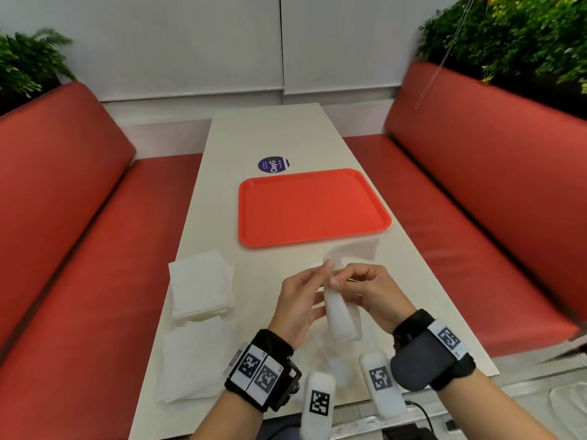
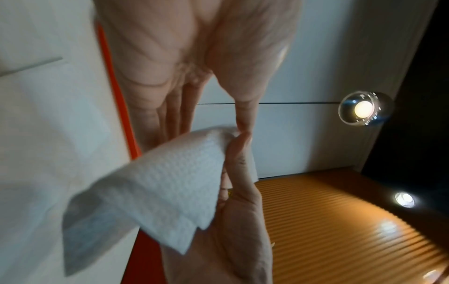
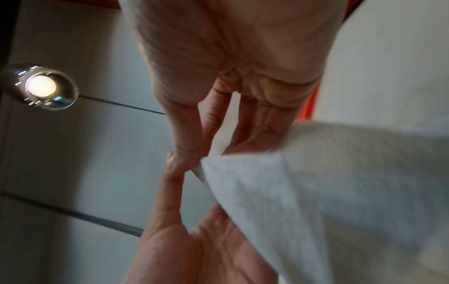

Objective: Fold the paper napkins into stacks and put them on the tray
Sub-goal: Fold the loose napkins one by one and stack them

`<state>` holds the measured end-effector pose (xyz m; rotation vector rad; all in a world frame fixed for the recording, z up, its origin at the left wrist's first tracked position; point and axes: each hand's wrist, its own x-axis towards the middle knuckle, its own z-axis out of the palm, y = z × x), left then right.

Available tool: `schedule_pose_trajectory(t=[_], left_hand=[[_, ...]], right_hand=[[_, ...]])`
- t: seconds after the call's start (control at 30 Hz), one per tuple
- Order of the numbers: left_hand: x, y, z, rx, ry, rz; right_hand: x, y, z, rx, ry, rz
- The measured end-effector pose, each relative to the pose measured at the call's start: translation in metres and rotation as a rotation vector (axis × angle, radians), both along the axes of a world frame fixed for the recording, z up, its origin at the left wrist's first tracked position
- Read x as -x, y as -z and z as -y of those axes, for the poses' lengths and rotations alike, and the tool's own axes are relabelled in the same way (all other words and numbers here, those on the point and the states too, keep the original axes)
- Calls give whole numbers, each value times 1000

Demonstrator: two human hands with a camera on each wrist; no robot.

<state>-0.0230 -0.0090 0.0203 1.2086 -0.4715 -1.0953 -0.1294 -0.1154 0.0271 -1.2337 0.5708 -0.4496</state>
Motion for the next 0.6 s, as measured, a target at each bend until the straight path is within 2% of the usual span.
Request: schedule_pose_trajectory(t=[0.17,0.4,0.53,0.6], left_hand=[[-3,4,-4,33,6,-52],[-4,12,-7,-1,-54,49],[-10,15,-12,-47,-120,28],[-19,23,-18,-129,-187,77]], right_hand=[[2,2,-1,-92,28,-27],[5,4,4,-164,50,-105],[14,1,11,-168,167,-103],[22,-2,18,-122,231,-100]])
